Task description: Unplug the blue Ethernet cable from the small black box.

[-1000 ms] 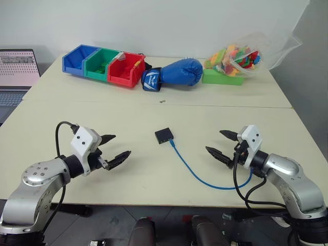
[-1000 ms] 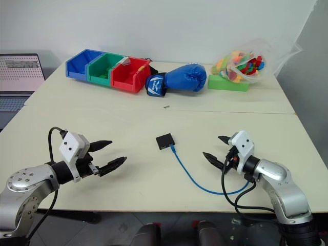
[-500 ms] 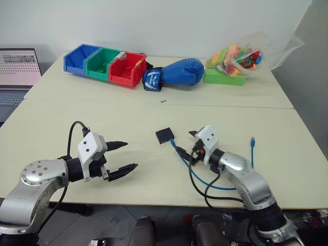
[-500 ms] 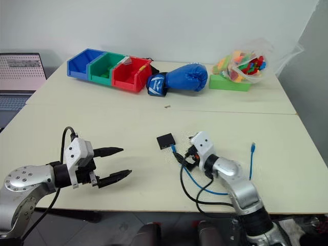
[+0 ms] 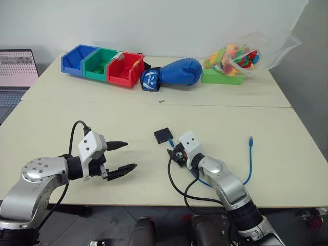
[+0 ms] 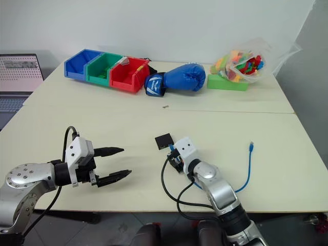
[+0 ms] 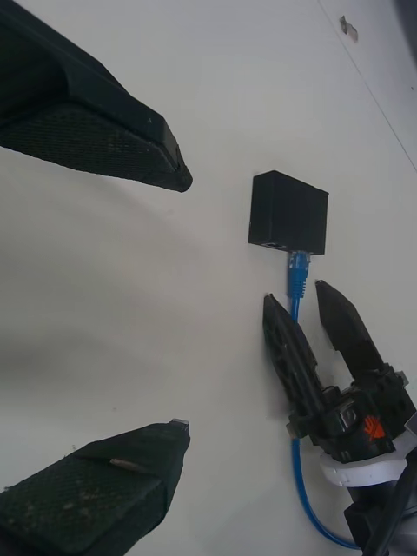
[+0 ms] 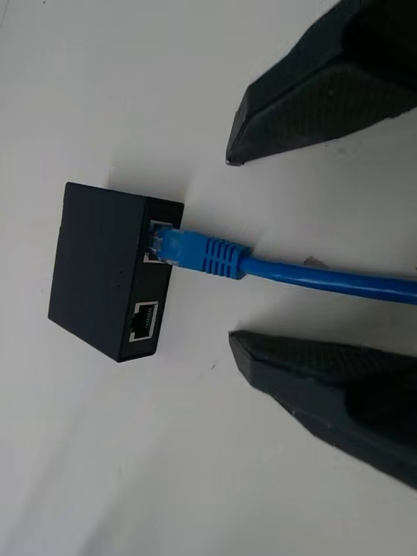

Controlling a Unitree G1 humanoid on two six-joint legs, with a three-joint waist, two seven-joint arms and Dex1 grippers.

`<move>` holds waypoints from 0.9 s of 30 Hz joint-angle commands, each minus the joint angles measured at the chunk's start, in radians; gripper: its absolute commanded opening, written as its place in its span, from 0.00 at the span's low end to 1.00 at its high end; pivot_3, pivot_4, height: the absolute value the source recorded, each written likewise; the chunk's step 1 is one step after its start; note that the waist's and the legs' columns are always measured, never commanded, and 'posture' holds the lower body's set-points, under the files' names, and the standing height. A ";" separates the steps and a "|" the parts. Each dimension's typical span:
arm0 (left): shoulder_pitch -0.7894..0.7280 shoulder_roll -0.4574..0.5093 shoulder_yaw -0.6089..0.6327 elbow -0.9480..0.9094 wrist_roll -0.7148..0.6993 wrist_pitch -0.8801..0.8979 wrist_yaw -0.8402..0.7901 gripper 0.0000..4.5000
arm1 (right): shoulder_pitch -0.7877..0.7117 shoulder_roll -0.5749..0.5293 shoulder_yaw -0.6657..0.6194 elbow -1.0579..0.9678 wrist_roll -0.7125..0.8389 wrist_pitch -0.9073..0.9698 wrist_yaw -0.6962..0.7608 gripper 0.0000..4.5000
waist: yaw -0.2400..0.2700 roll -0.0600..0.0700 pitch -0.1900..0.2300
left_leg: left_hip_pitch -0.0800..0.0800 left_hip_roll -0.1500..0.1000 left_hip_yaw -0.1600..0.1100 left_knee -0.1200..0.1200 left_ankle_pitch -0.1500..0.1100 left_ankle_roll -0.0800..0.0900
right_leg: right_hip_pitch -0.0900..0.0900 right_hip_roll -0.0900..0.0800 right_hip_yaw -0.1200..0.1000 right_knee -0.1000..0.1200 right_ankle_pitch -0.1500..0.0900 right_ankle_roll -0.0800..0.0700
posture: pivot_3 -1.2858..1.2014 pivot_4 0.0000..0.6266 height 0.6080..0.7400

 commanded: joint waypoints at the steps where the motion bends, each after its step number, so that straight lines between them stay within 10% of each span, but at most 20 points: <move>1: -0.009 -0.005 -0.004 0.005 0.013 -0.017 0.016 1.00 | -0.019 0.017 -0.008 0.030 -0.021 0.008 -0.019 0.45 | 0.000 0.000 0.000 | 0.000 0.000 0.000 0.000 0.000 0.000 | 0.000 0.000 0.000 0.000 0.000 0.000 | 0.52 0.24 1.00; 9: -0.028 -0.018 0.009 0.055 -0.039 0.103 0.051 1.00 | -0.051 -0.067 0.002 0.030 -0.056 -0.040 0.042 0.03 | 0.003 0.000 0.000 | 0.000 -0.001 0.000 0.000 0.000 0.000 | 0.000 0.000 0.000 0.000 0.000 0.000 | 0.52 0.24 1.00; 27: -0.233 -0.098 -0.018 0.062 -0.435 0.542 0.052 1.00 | -0.248 -0.471 0.066 -0.010 -0.098 -0.852 0.584 0.02 | 0.001 0.001 0.001 | -0.001 -0.001 -0.001 0.000 0.000 0.000 | 0.000 0.000 -0.002 0.000 0.000 0.000 | 0.52 0.24 1.00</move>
